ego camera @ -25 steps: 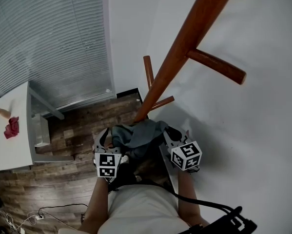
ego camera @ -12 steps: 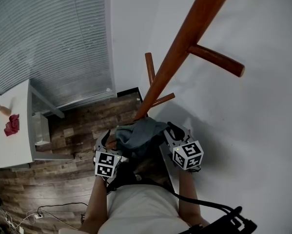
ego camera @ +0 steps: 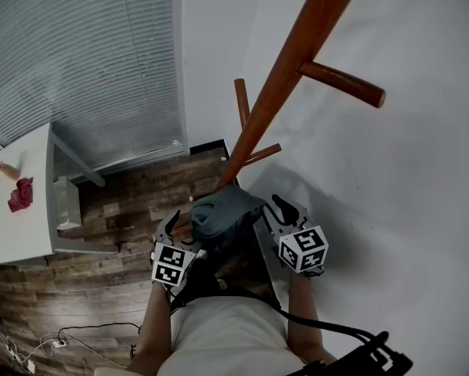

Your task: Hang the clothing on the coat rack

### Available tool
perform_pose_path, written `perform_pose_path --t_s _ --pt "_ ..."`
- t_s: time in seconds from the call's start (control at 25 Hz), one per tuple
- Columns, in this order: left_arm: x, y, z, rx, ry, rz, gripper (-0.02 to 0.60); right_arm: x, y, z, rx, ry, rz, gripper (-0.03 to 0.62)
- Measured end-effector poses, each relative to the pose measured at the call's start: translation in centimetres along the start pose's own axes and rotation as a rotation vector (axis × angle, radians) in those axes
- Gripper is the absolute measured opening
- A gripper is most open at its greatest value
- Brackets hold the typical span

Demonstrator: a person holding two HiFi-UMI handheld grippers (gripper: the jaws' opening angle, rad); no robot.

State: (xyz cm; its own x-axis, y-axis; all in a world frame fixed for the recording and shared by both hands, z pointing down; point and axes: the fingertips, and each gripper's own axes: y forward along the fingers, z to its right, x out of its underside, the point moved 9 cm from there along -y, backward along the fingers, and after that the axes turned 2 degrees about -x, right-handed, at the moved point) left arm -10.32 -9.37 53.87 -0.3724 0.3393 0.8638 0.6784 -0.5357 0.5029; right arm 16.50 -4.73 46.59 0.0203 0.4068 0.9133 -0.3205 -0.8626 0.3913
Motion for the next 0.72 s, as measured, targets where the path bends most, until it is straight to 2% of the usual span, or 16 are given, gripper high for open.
perform_pose_path --t_s 0.24,0.44,0.72 --pt "0.7 -0.6 0.8 0.0 -0.003 0.003 0.387 0.2 -0.6 -0.4 -0.011 -0.005 0.014 0.137" --pt "1.5 -1.1 1.7 0.039 -0.03 0.012 0.393 0.2 -1.4 -0.9 -0.029 -0.03 0.019 0.137" --pt "1.9 -2.3 2.9 0.055 -0.036 0.036 0.397 0.1 -2.8 -1.6 -0.05 -0.036 0.061 0.135"
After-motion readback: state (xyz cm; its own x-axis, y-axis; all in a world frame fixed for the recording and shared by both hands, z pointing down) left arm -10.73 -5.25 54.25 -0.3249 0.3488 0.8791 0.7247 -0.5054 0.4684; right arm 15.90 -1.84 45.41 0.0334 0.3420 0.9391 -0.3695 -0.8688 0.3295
